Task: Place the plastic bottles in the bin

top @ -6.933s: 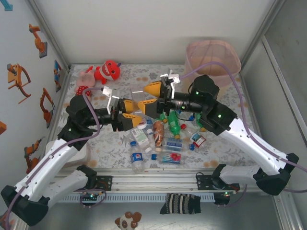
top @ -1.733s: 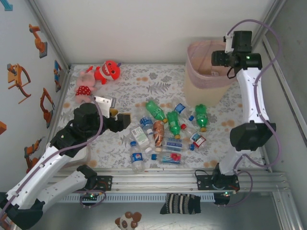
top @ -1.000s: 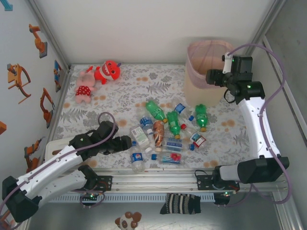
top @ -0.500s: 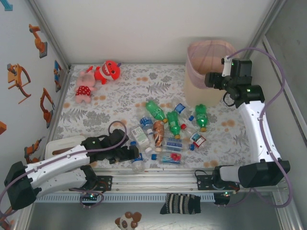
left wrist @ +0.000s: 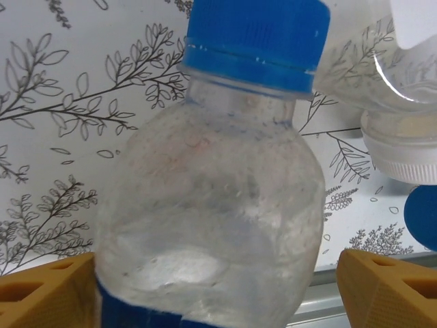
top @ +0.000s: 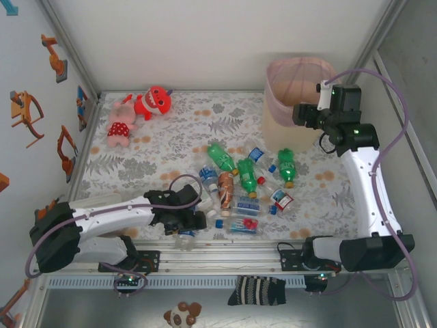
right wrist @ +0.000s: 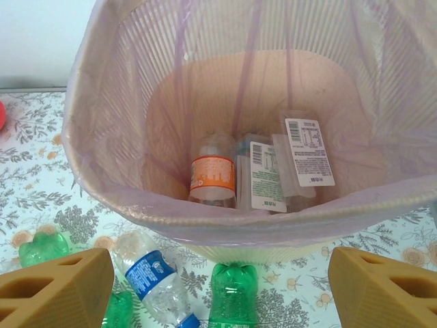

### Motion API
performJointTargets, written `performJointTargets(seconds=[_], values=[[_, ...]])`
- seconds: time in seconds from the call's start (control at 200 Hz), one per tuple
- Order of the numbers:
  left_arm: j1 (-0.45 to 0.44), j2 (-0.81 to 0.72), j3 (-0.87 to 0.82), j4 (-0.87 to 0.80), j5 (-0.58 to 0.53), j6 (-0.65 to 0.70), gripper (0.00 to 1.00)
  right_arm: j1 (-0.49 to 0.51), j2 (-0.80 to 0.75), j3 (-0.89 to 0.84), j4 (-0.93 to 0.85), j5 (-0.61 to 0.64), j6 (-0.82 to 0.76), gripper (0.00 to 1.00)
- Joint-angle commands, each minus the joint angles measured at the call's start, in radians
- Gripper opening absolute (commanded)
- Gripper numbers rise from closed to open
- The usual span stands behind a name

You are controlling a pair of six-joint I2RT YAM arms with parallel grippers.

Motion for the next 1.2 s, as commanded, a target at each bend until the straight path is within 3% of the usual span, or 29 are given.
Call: performJointTargets(seconds=[0.0,0.335,0.536,0.776,0.966,1.197], values=[[-0.006,0.043,0.036,-0.021,0.001,0.007,0.84,0.009,-0.03,0.006,-0.011,0.004,-0.014,0.81],[-0.014,0.057,0.051,-0.064,0.005,0.017,0.69,0.009,-0.049,0.004,-0.02,-0.002,-0.013,0.81],[-0.014,0.013,0.059,-0.122,-0.045,0.026,0.58,0.008,-0.053,0.005,-0.021,-0.009,-0.004,0.81],[0.011,-0.074,0.097,-0.217,-0.118,0.077,0.54,0.009,-0.057,0.003,-0.019,-0.049,0.021,0.81],[0.092,-0.187,0.12,-0.206,-0.138,0.192,0.52,0.029,-0.085,-0.035,0.015,-0.148,0.036,0.8],[0.209,-0.275,0.158,-0.031,-0.067,0.429,0.51,0.095,-0.133,-0.086,0.092,-0.26,0.067,0.79]])
